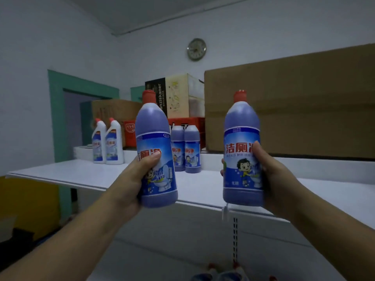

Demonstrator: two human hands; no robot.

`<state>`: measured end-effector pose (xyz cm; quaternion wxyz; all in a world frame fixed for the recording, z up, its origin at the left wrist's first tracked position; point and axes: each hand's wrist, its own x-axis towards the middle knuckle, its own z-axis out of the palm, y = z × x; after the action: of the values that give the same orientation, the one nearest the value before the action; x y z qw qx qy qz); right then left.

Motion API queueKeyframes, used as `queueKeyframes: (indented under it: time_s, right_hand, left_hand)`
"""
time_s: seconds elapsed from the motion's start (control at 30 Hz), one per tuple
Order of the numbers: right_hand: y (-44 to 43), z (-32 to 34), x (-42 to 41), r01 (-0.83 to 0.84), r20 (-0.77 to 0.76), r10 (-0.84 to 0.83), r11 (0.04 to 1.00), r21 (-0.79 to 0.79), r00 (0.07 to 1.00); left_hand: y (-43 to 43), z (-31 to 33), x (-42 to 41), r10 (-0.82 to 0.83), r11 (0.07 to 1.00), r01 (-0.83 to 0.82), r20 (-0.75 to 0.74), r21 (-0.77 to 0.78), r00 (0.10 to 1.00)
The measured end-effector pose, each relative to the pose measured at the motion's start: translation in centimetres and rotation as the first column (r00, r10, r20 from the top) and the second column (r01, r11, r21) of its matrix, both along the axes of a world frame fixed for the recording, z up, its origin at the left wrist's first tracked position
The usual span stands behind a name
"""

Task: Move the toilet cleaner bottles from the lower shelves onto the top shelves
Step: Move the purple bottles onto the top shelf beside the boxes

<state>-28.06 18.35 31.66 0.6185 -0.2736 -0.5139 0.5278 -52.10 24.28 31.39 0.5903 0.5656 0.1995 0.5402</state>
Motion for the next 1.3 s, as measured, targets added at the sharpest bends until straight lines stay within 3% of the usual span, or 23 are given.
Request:
queueKeyframes:
  time_s: [0.27, 0.53, 0.63, 0.73, 0.93, 1.03, 1.13, 1.3]
  right_hand:
    - [11.8, 2.5, -2.3, 0.304, 0.187, -0.321, 0.946, 0.114, 0.928]
    - [22.1, 2.7, -0.9, 0.633, 0.388, -0.604, 0.771, 0.062, 0.697]
    - [24.5, 1.1, 0.5, 0.727, 0.368, -0.698, 0.682, 0.08, 0.614]
    - [25.7, -0.7, 1.5, 0.737, 0.377, -0.703, 0.672, 0.072, 0.604]
    - [26.5, -1.6, 1.7, 0.718, 0.47, -0.673, 0.687, 0.111, 0.571]
    - [26.4, -1.5, 1.7, 0.767, 0.52, -0.718, 0.618, 0.17, 0.463]
    - [25.9, -1.7, 1.6, 0.781, 0.679, -0.668, 0.584, 0.224, 0.305]
    - [25.6, -2.1, 0.8, 0.77, 0.766, -0.602, 0.592, 0.238, 0.226]
  left_hand:
    - [14.6, 1.9, -2.4, 0.022, 0.99, 0.007, -0.209, 0.138, 0.978]
    - [26.3, 1.7, 0.6, 0.006, 0.993, 0.043, -0.406, 0.111, 0.914]
    - [29.1, 0.5, 1.6, 0.005, 0.988, 0.067, -0.457, 0.141, 0.889]
    - [31.3, -0.7, 1.9, 0.002, 0.988, 0.067, -0.435, 0.142, 0.901]
    - [31.5, -0.9, 2.0, -0.032, 0.962, 0.171, -0.53, 0.215, 0.847]
    - [31.1, -0.9, 1.1, -0.006, 0.964, 0.17, -0.622, 0.204, 0.783]
    - [30.9, -1.3, 0.5, 0.09, 0.968, 0.087, -0.654, 0.234, 0.751]
    - [30.9, -1.6, 0.7, 0.097, 0.965, 0.091, -0.659, 0.245, 0.746]
